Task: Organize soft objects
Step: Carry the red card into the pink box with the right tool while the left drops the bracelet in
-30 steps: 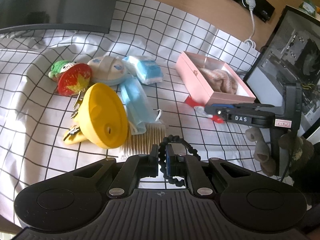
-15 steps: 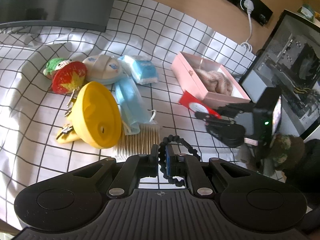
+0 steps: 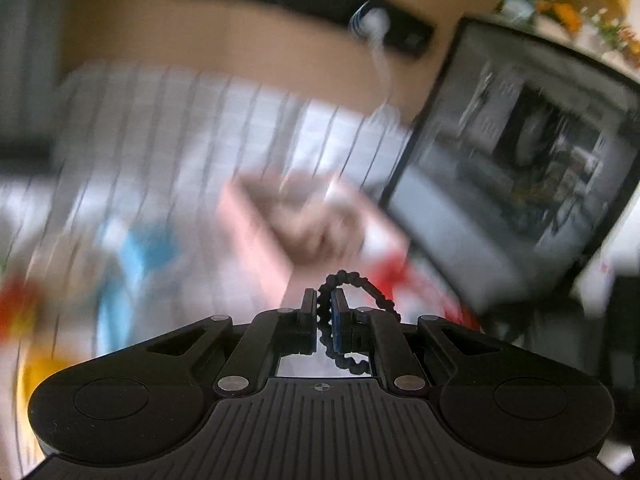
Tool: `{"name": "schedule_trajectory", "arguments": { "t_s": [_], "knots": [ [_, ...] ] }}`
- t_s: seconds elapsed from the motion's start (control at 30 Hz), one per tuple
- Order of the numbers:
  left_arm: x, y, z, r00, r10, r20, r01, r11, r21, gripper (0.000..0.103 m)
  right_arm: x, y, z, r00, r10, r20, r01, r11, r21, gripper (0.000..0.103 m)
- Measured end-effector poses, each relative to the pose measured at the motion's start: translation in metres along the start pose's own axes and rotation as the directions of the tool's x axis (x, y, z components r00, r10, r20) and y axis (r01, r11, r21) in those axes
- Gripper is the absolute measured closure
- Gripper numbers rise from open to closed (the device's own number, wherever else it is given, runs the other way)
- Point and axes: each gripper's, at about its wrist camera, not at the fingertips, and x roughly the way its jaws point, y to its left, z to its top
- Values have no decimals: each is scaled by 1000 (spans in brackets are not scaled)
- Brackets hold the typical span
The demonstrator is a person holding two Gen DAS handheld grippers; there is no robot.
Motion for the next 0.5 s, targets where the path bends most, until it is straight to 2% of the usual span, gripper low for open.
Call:
{"name": "schedule_trajectory", "arguments": {
  "t_s": [0.03,0.1,0.2,0.27,0.4,0.5],
  "knots": [
    [10,-7,14,999,-5,49,5,1000,4,92,-4,-1,-4,1000,-10,-9,11,1000,14,99],
    [44,-15,41,996,4,85,-1,999,-38,91,-9,-4,-13,999,-37,-31,38,998,45,99],
    [94,-15,56,998,38,53,-33,995,-96,89,-17,-11,-22,996,-67,-60,74,991,115,99],
    [111,-9,56,997,67,41,-62,992,-109,88,-18,-20,-23,994,-84,-69,95,980,174,99],
    [94,10,46,995,80,57,-69,982,-174,88,-12,-48,-3,999,-51,-15,53,943,329,99],
    [64,22,32,995,88,47,-77,976,-203,88,10,-71,32,998,-7,69,-22,911,412,98]
  ]
}}
